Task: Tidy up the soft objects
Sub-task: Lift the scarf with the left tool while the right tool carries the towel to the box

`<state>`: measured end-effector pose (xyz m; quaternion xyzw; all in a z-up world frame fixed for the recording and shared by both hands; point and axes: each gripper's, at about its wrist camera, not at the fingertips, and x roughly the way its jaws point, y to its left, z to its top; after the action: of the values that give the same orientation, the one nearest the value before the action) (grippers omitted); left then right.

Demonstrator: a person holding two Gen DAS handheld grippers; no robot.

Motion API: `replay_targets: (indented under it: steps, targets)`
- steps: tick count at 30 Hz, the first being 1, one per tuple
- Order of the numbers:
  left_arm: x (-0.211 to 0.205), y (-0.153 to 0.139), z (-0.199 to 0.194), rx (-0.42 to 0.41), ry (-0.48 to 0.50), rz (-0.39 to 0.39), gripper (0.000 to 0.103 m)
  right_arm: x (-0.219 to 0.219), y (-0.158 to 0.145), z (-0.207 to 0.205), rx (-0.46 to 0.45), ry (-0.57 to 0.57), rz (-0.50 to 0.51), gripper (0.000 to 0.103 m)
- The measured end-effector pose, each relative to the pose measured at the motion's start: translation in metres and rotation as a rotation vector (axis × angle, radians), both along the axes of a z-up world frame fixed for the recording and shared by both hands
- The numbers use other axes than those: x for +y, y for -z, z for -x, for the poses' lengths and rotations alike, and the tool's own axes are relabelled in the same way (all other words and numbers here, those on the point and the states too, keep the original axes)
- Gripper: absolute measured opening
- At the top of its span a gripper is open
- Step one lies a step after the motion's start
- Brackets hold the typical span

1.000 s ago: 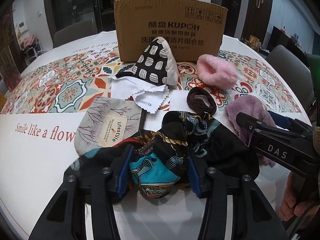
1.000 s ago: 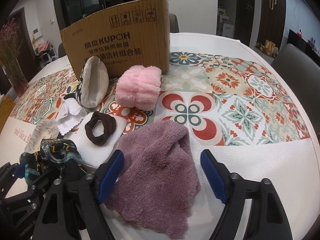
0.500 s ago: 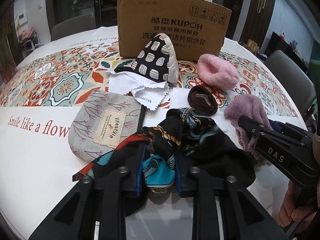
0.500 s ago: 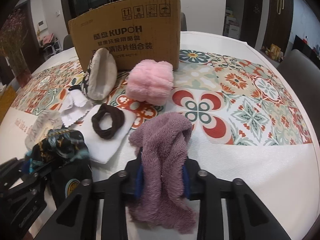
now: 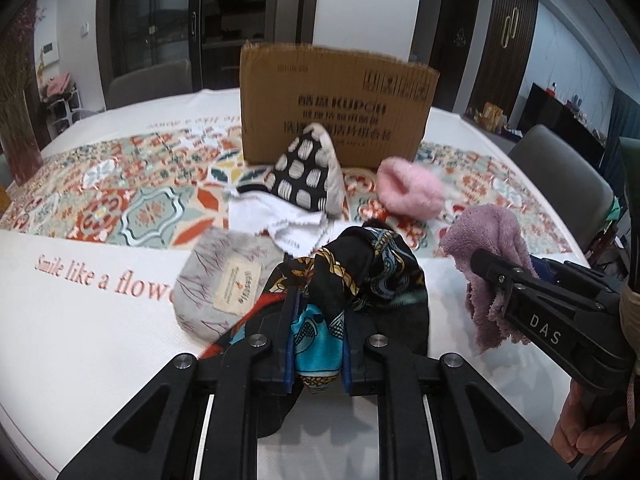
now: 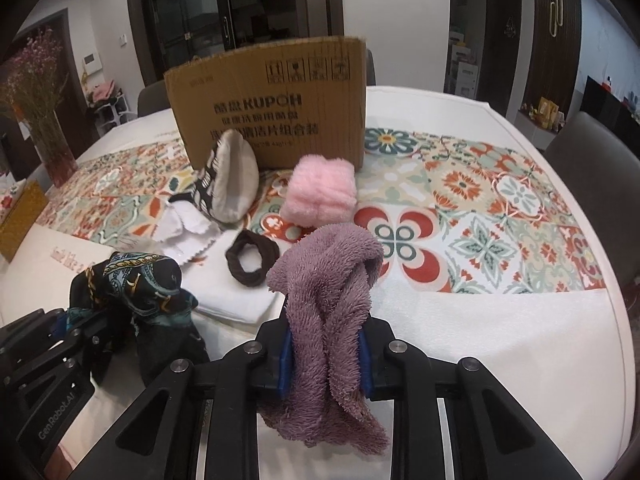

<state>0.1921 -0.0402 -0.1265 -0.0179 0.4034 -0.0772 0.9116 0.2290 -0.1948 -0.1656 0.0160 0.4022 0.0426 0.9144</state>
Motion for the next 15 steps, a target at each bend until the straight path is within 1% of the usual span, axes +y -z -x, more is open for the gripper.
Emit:
replay_targets:
  steps: [7,15]
  targets:
    - [0.005,-0.031,0.011,-0.076,-0.006,0.025,0.017,0.001,-0.031,0.013,-0.074,0.003,-0.015,0.027]
    - [0.01,-0.068,0.02,-0.187,-0.013,0.034,0.017,0.006,-0.063,0.024,-0.156,0.004,-0.028,0.027]
